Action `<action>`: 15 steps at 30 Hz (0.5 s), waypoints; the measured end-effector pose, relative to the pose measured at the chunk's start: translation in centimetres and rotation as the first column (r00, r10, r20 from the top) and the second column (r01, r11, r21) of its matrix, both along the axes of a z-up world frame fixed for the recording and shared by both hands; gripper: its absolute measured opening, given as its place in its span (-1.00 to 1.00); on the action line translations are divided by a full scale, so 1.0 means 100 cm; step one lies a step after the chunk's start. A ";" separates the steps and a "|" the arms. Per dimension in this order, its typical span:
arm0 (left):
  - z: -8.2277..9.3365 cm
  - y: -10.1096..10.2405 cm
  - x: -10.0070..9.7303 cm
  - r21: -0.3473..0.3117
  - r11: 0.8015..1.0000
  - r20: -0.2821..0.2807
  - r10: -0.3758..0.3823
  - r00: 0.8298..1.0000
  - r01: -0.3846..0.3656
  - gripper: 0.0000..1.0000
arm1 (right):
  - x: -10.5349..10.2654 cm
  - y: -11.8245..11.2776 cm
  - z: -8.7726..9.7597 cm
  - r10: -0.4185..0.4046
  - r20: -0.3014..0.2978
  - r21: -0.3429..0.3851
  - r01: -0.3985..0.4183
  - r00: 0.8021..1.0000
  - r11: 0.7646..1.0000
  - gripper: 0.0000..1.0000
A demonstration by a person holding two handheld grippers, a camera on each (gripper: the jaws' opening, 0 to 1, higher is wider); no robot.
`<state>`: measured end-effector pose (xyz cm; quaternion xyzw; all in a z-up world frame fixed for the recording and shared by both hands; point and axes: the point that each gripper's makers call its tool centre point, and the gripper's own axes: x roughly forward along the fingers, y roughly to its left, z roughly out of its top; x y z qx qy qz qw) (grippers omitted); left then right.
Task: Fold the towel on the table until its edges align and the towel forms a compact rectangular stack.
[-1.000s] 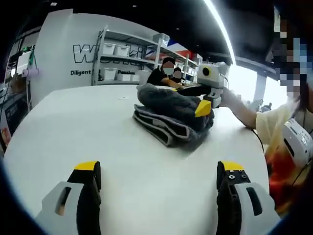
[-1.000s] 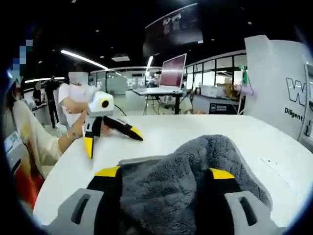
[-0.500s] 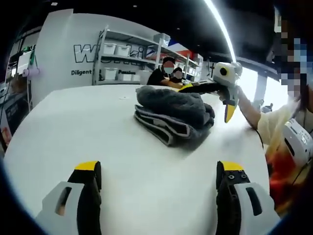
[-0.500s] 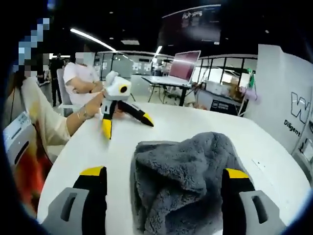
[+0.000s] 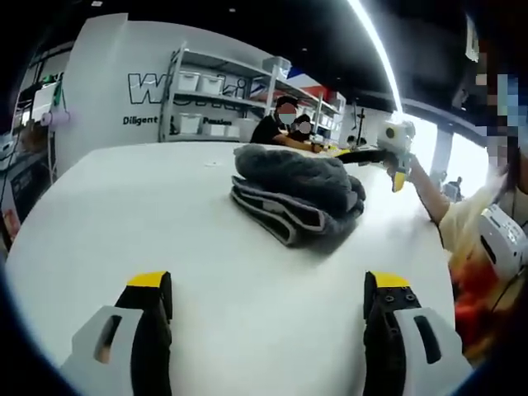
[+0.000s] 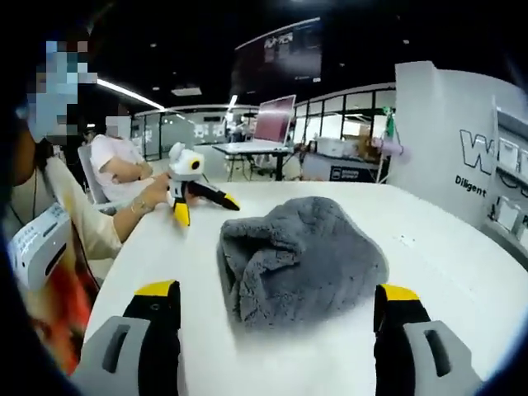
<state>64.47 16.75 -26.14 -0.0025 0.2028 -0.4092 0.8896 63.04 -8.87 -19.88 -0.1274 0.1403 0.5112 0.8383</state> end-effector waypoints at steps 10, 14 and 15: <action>0.009 -0.002 0.001 -0.040 0.999 0.024 -0.028 0.999 0.028 0.89 | -0.012 -0.043 0.014 -0.058 0.049 0.101 0.052 0.997 0.994 0.99; 0.010 0.004 0.005 -0.035 0.999 0.034 -0.004 0.999 0.005 0.89 | -0.017 -0.055 -0.003 -0.061 0.018 0.072 0.060 0.998 0.996 0.99; 0.011 0.005 0.006 -0.043 0.999 0.039 0.001 0.999 0.000 0.89 | -0.018 -0.058 -0.004 -0.057 0.016 0.064 0.056 0.998 0.996 0.99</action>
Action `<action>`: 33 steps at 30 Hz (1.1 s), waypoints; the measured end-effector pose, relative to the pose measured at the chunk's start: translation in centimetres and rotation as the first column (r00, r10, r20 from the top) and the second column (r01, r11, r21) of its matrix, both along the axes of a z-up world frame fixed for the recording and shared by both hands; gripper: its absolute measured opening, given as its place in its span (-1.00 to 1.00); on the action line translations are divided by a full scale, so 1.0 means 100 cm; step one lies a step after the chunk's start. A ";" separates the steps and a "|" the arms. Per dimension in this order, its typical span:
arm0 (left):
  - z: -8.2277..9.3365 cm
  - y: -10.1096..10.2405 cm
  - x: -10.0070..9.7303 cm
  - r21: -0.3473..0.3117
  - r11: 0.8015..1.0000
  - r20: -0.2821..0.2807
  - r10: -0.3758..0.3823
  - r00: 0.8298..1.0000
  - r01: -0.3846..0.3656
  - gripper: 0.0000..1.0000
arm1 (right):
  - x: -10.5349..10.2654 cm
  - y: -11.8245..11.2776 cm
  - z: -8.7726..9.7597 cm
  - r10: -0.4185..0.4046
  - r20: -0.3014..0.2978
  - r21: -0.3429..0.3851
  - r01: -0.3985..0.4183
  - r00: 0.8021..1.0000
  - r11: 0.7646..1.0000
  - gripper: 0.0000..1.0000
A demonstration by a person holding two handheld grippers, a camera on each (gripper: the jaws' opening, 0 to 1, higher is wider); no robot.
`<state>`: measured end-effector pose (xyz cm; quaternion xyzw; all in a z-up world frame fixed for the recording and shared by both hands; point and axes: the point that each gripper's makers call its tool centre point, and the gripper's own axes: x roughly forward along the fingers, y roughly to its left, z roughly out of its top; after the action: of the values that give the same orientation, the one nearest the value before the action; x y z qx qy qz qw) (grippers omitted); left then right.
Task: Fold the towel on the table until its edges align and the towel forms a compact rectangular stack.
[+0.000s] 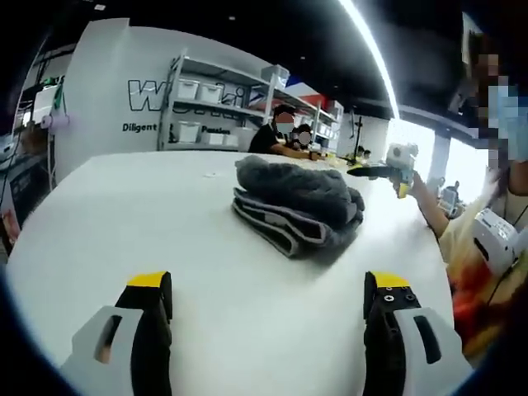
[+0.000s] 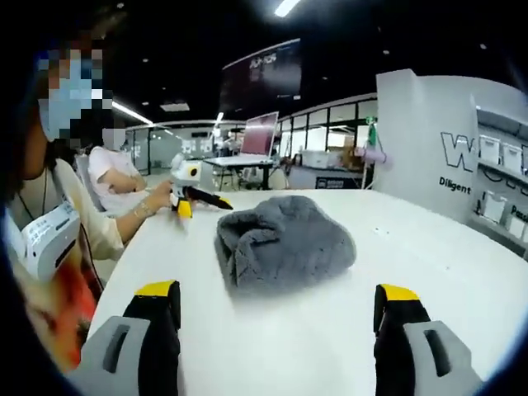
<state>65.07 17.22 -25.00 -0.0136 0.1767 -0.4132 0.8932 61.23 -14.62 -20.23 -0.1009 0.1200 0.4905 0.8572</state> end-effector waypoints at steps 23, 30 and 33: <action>0.055 -0.101 0.001 -0.011 0.991 0.146 0.136 0.980 -0.136 0.53 | -0.025 -0.003 -0.033 0.017 -0.052 -0.108 -0.022 0.998 0.994 0.99; 0.054 -0.130 0.002 0.043 0.994 0.175 0.090 0.980 -0.098 0.39 | -0.029 0.001 -0.033 0.025 -0.075 -0.078 -0.031 0.997 0.996 0.99; 0.055 -0.142 0.001 0.046 0.995 0.188 0.073 0.979 -0.083 0.19 | -0.030 0.001 -0.033 0.029 -0.085 -0.067 -0.034 0.996 0.997 0.99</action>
<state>65.17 3.05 -19.48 0.0420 0.1028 -0.3722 0.9215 58.19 -14.48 -23.56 -0.1114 0.1712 0.5034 0.8396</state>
